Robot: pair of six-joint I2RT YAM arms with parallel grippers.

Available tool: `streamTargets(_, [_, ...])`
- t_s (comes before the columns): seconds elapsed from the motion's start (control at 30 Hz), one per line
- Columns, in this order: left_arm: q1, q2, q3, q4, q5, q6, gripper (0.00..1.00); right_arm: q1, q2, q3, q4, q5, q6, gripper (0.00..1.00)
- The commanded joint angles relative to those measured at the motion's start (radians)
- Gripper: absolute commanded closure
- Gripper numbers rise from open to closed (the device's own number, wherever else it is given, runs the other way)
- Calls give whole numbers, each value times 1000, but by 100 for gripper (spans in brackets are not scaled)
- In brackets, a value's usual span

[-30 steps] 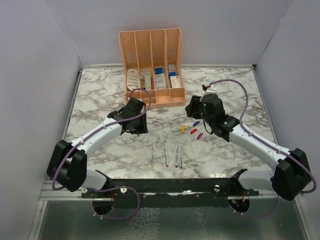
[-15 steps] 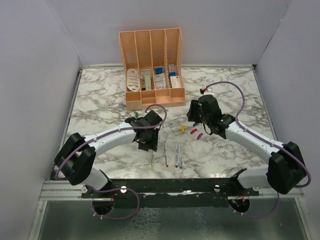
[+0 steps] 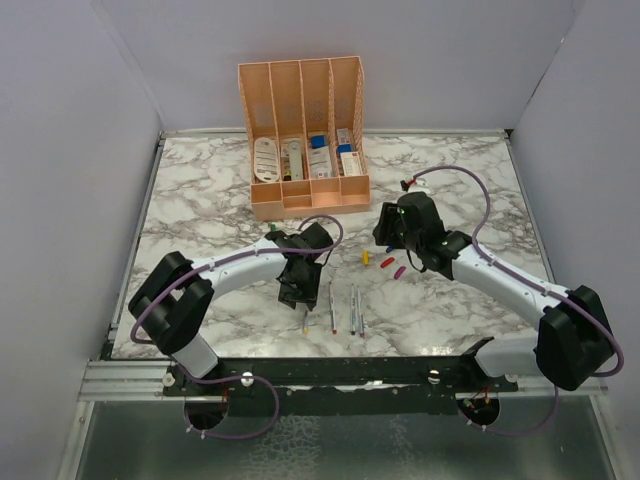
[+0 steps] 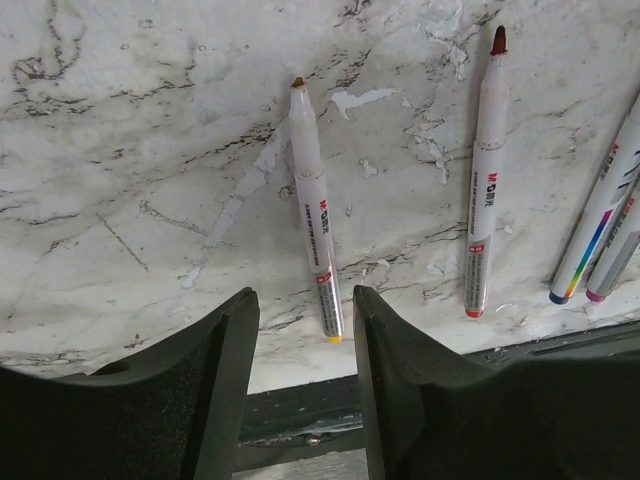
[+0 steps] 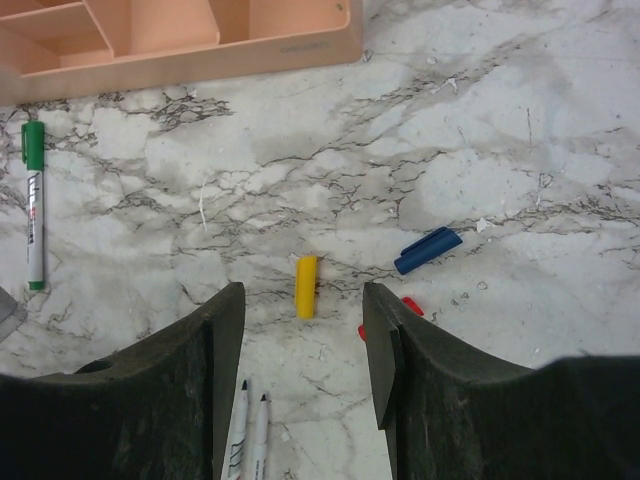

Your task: Insert the pens into the pen caps

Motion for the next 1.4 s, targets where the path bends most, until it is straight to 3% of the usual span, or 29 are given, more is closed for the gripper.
streamTargets(0.0, [-4, 40, 42, -23, 43, 26, 54, -7, -32, -17, 10, -26, 20, 49])
streamTargets(0.97, [-23, 240, 60, 2, 48, 64, 55, -7, -42, -31, 36, -4, 16, 49])
streamTargets(1.17, [-21, 281, 47, 31, 50, 74, 60, -8, -34, -17, 20, 5, 16, 49])
streamTargets(1.37, [-18, 314, 14, 65, 36, 76, 77, -8, -51, -21, 11, 18, 16, 49])
